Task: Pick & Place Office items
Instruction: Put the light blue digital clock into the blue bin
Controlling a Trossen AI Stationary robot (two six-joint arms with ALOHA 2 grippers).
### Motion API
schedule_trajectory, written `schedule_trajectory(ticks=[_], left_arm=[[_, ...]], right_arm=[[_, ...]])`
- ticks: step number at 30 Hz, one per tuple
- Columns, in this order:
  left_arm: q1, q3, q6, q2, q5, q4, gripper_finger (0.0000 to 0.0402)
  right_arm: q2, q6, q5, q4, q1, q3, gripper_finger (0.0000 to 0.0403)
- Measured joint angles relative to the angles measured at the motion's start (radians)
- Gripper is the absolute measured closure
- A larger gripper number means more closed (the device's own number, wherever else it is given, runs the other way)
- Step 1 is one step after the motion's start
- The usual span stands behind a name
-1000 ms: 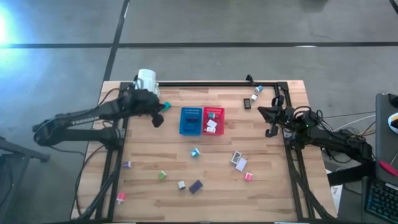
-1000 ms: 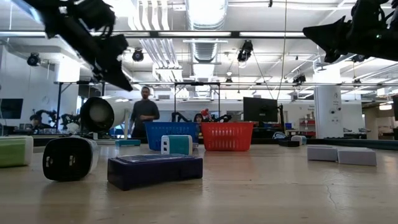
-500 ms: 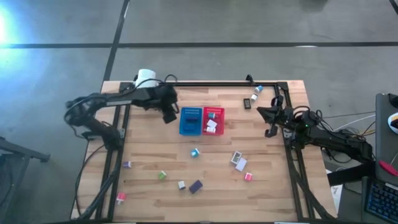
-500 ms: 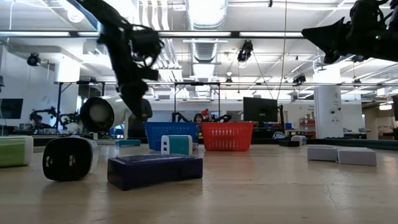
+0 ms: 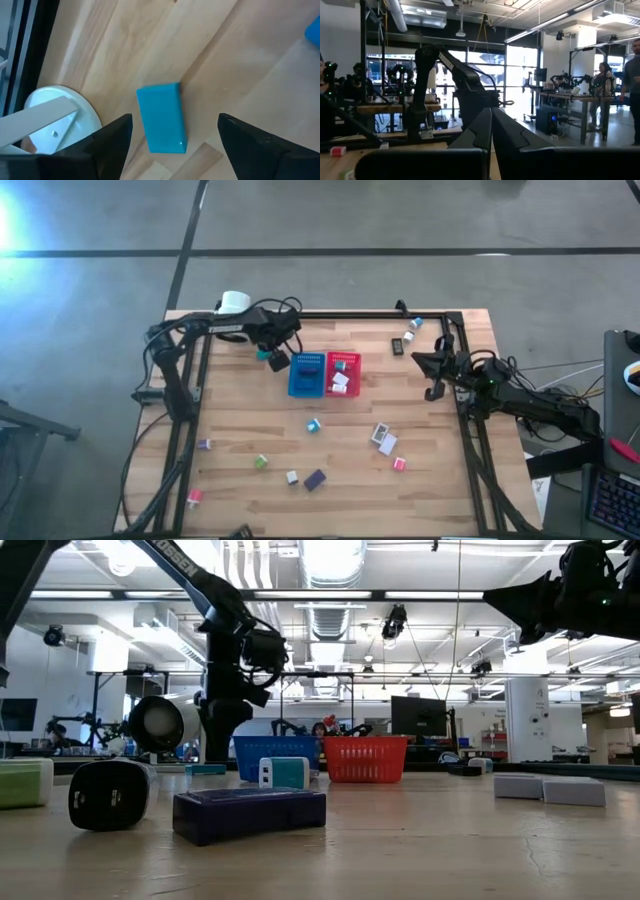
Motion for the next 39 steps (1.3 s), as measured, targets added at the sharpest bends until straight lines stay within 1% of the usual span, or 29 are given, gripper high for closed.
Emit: schedule_trajectory(ticks=[2, 7, 13, 16, 21, 27, 35, 39], left_arm=[[0.007, 0.006, 0.000, 0.010, -0.005, -0.002, 0.0103], [0.012, 0.008, -0.001, 0.012, -0.058, -0.002, 0.0103], [0.028, 0.008, -0.005, 0.011, -0.069, 0.002, 0.0099], [0.037, 0.008, 0.005, 0.015, -0.044, 0.002, 0.0101], [0.045, 0.008, 0.043, 0.031, 0.032, -0.001, 0.0103], [0.047, 0.004, 0.074, 0.051, 0.060, -0.001, 0.0103], [0.045, -0.001, 0.136, 0.111, 0.076, -0.006, 0.0104], [0.034, -0.002, 0.162, 0.104, 0.096, -0.004, 0.0104]], right_arm=[[0.001, 0.000, 0.000, 0.000, 0.000, 0.000, 0.0394], [0.001, 0.000, 0.000, 0.000, 0.000, 0.000, 0.0394], [0.001, 0.000, 0.000, 0.000, 0.000, 0.000, 0.0394], [0.001, 0.006, 0.000, 0.001, 0.000, 0.000, 0.0394], [0.001, 0.019, 0.000, 0.002, 0.000, 0.000, 0.0394], [0.001, 0.017, 0.000, 0.002, 0.000, 0.000, 0.0394], [-0.001, 0.016, 0.001, 0.002, 0.000, 0.000, 0.0394], [-0.001, 0.015, 0.001, 0.001, 0.000, 0.000, 0.0394]])
